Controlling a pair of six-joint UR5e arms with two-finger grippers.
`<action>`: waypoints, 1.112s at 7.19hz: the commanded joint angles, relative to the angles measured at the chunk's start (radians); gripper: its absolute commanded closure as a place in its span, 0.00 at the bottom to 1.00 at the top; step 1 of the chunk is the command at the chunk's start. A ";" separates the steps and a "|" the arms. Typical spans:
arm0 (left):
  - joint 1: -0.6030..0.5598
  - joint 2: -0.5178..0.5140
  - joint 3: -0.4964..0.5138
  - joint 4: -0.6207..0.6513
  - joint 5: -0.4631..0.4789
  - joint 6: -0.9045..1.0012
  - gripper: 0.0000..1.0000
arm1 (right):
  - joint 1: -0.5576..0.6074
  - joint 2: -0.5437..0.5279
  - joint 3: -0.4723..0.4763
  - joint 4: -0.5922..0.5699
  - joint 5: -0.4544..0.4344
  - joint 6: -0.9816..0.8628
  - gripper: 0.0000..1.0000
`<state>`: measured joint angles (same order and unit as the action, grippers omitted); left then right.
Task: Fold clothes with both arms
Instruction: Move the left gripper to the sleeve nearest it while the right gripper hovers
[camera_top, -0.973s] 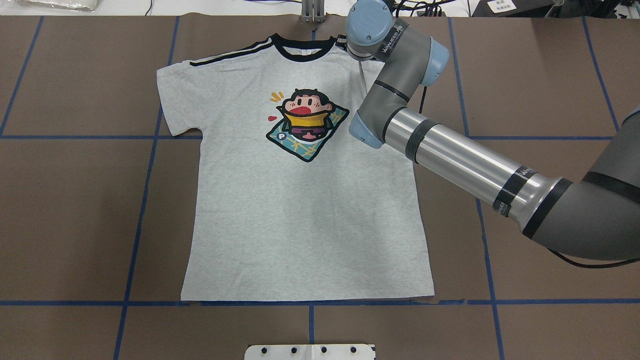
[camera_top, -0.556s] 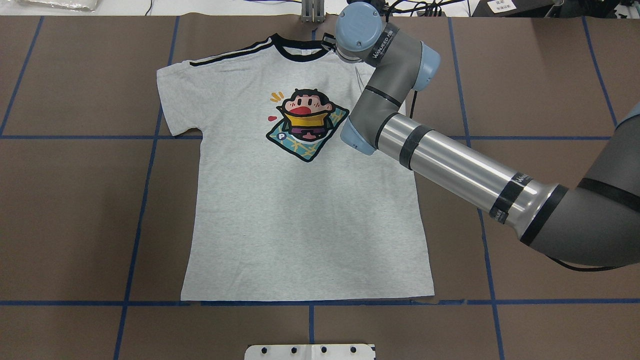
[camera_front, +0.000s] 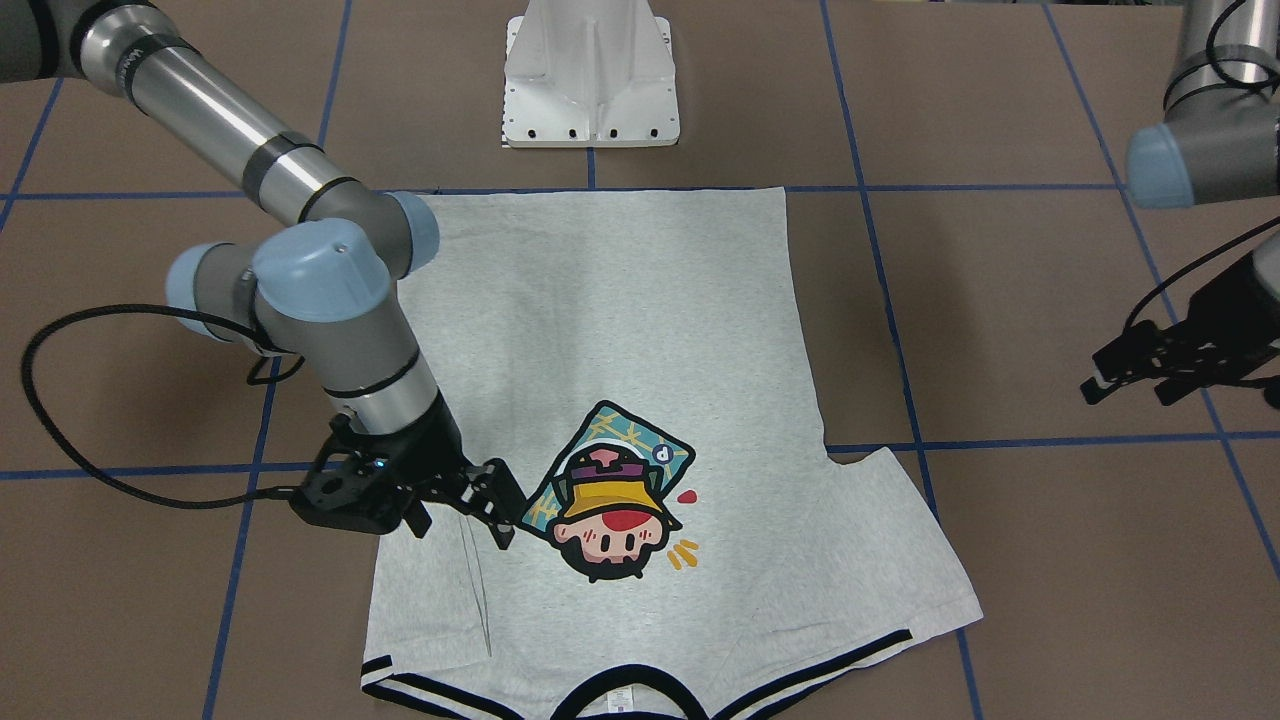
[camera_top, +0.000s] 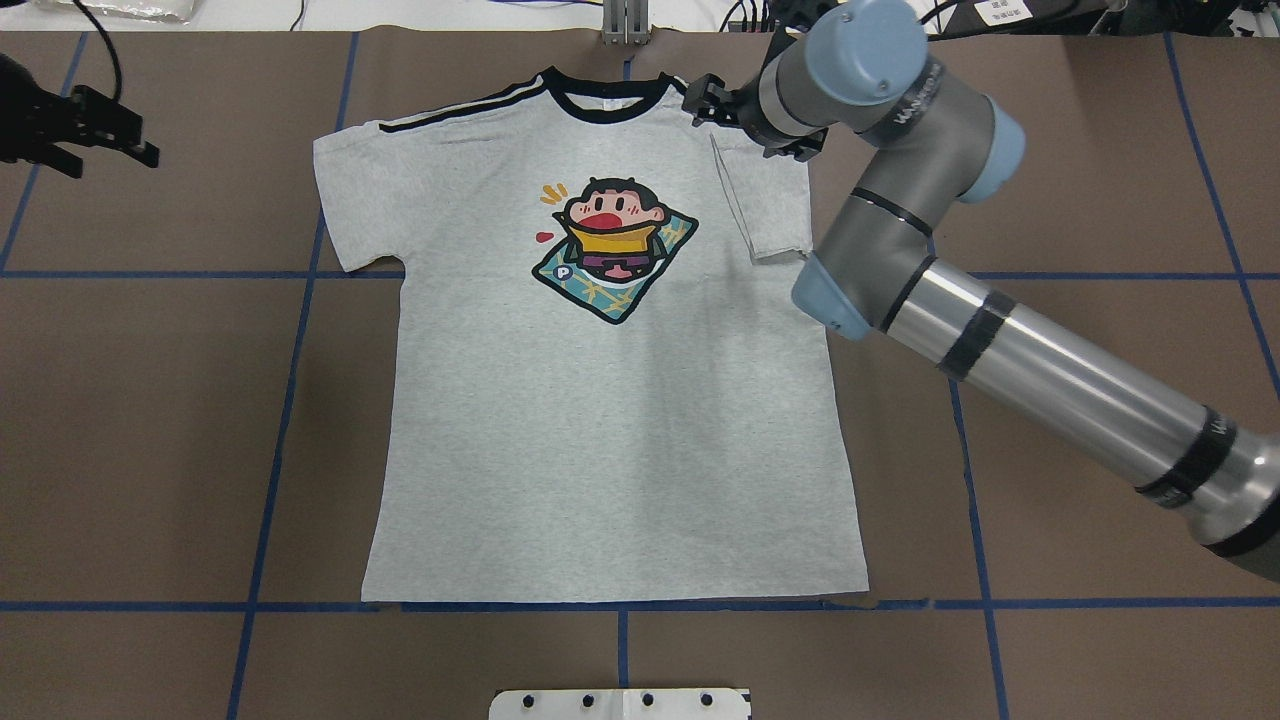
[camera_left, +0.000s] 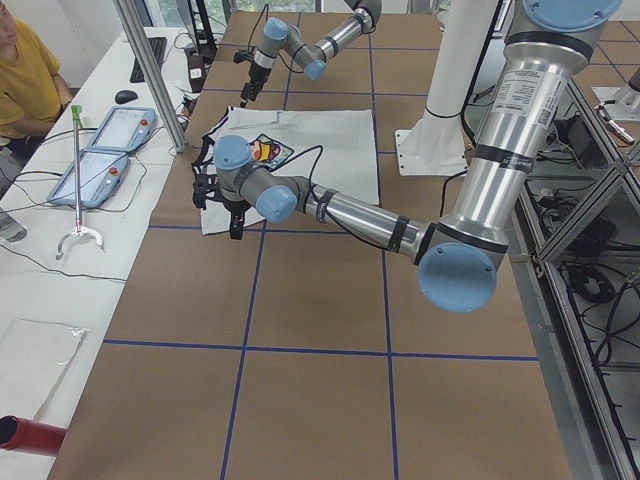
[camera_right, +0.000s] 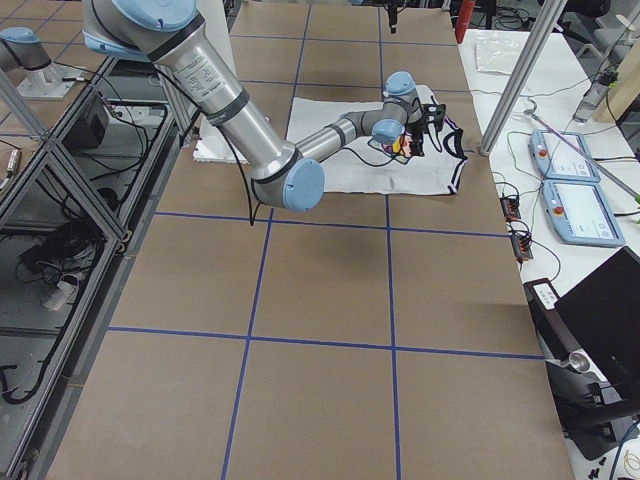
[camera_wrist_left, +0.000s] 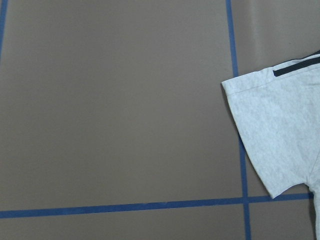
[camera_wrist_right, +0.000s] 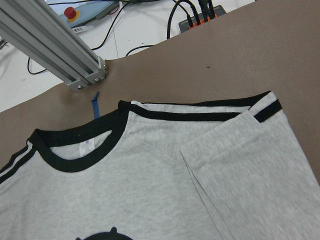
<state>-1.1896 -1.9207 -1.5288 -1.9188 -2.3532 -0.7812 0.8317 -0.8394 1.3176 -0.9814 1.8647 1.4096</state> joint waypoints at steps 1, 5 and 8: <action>0.051 -0.118 0.204 -0.111 0.029 -0.131 0.07 | 0.069 -0.169 0.213 -0.006 0.143 -0.001 0.01; 0.151 -0.311 0.642 -0.581 0.285 -0.449 0.18 | 0.072 -0.293 0.358 -0.006 0.136 0.005 0.00; 0.172 -0.405 0.817 -0.701 0.336 -0.464 0.28 | 0.070 -0.297 0.347 -0.006 0.117 0.006 0.00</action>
<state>-1.0296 -2.3027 -0.7629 -2.5724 -2.0343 -1.2433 0.9032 -1.1351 1.6704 -0.9879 1.9870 1.4154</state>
